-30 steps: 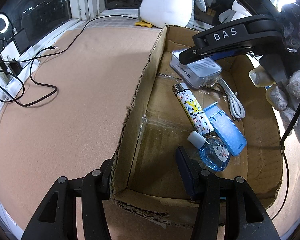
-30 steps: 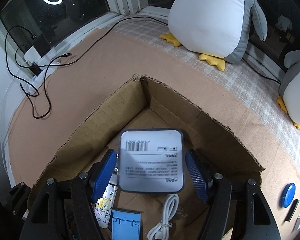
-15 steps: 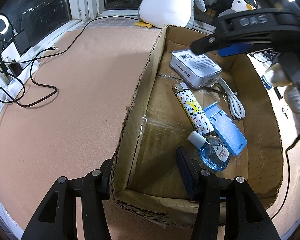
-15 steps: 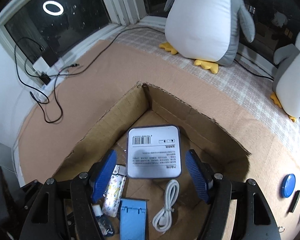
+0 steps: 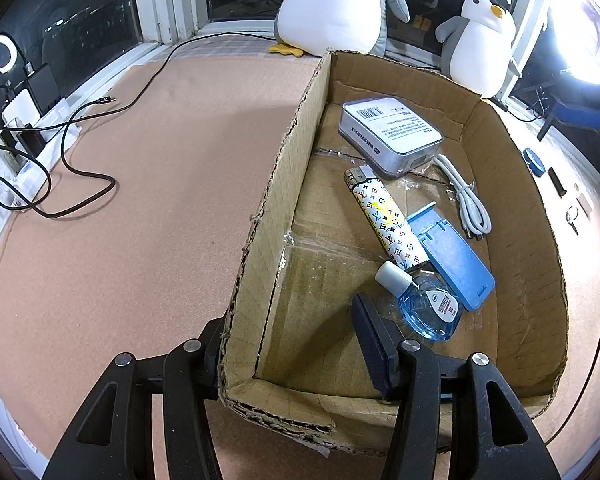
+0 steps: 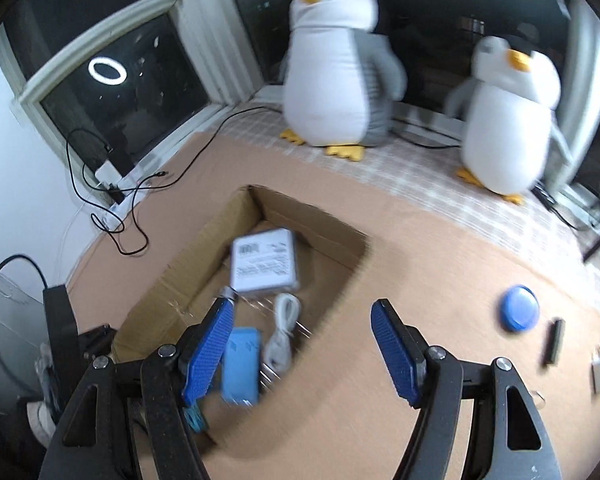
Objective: Organize rigid objects
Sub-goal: 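Move the right tool to the keys and close on them, then carry the keys with the right tool into the box and release, then move the right tool to the blue round lid and grasp it, then carry the blue lid with the right tool into the box and release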
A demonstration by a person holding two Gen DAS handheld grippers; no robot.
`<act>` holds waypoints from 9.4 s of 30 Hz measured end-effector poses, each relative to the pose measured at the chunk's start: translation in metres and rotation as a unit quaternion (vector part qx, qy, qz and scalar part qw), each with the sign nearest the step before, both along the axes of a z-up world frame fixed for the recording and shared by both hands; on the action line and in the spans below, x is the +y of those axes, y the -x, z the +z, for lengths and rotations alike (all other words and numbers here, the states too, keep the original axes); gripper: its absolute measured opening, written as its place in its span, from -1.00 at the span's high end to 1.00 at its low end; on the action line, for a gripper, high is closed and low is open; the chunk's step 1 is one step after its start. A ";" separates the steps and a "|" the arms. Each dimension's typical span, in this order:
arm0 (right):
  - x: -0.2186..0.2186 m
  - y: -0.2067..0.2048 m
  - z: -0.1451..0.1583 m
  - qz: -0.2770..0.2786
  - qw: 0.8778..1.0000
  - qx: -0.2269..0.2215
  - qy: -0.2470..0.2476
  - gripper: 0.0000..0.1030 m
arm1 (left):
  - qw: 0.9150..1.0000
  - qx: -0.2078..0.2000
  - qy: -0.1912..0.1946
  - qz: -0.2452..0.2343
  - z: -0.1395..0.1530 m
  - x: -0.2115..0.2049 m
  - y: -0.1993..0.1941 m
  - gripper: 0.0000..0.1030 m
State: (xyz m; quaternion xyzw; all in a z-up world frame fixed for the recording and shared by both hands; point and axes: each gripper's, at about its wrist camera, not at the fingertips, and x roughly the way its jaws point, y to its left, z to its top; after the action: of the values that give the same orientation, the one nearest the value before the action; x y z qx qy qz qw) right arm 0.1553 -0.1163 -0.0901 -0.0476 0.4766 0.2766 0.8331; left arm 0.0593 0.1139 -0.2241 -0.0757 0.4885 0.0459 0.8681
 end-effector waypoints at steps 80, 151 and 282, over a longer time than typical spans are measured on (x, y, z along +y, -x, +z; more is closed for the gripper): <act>-0.111 0.025 -0.014 -0.041 0.999 0.002 -0.030 0.89 | 1.000 0.005 -0.007 0.000 -0.001 -0.002 -0.002 -0.10; -0.049 0.033 -0.035 -0.050 0.998 0.010 -0.045 -0.01 | 1.000 0.002 -0.008 -0.001 -0.001 -0.001 -0.002 -0.10; 0.086 0.023 -0.059 0.067 0.997 0.024 0.029 -0.19 | 1.000 -0.003 -0.008 0.000 -0.001 0.002 -0.003 -0.13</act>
State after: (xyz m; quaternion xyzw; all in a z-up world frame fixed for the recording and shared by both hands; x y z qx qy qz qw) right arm 0.1323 -0.0299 -0.1492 -0.0967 0.4998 0.3193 0.7993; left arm 0.0623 0.1161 -0.2254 -0.0687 0.4852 0.0494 0.8703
